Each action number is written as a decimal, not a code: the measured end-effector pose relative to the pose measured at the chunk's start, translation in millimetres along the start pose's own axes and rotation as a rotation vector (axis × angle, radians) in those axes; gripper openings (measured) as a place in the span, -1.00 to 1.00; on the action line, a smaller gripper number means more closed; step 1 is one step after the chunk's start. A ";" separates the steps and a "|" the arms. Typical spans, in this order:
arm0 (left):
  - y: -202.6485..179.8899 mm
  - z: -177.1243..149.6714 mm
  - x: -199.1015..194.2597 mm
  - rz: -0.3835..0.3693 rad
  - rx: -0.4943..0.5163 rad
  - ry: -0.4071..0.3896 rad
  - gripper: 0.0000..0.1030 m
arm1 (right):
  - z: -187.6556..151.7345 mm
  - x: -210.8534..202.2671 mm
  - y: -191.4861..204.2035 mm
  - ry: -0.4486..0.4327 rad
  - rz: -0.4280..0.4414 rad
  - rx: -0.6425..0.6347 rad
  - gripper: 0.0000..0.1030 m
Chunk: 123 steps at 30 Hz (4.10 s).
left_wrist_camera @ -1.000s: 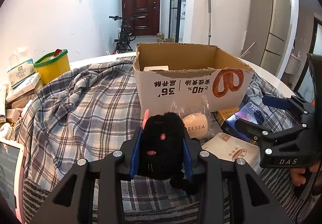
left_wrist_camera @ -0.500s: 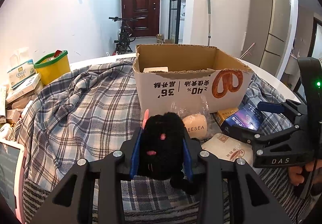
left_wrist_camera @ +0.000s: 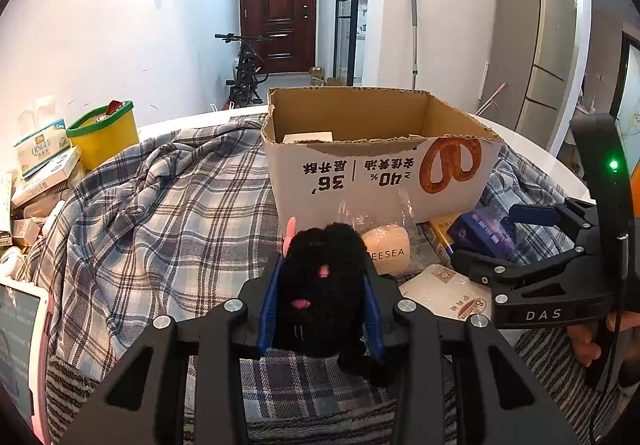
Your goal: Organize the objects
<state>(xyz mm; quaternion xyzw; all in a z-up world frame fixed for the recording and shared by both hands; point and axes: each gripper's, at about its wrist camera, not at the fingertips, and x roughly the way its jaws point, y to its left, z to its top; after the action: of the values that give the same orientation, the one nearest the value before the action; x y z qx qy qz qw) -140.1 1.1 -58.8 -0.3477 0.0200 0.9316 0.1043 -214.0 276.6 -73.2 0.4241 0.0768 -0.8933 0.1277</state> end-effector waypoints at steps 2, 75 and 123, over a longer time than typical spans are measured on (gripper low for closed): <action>-0.1 0.0 -0.1 0.000 0.000 0.000 -0.25 | -0.1 2.3 -0.8 0.011 0.004 0.005 0.92; 2.7 3.3 -52.1 -0.018 -0.018 -0.314 -0.25 | 1.8 -63.3 -3.8 -0.402 0.104 0.032 -0.64; -36.5 158.7 -161.4 -0.041 0.045 -0.593 -0.25 | 120.1 -215.2 -14.9 -0.771 0.139 0.012 -0.64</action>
<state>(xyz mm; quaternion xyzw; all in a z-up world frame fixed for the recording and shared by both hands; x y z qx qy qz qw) -115.7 25.1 167.9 -0.0582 0.0023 0.9895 0.1322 -176.2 296.5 169.9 0.0624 -0.0111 -0.9767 0.2049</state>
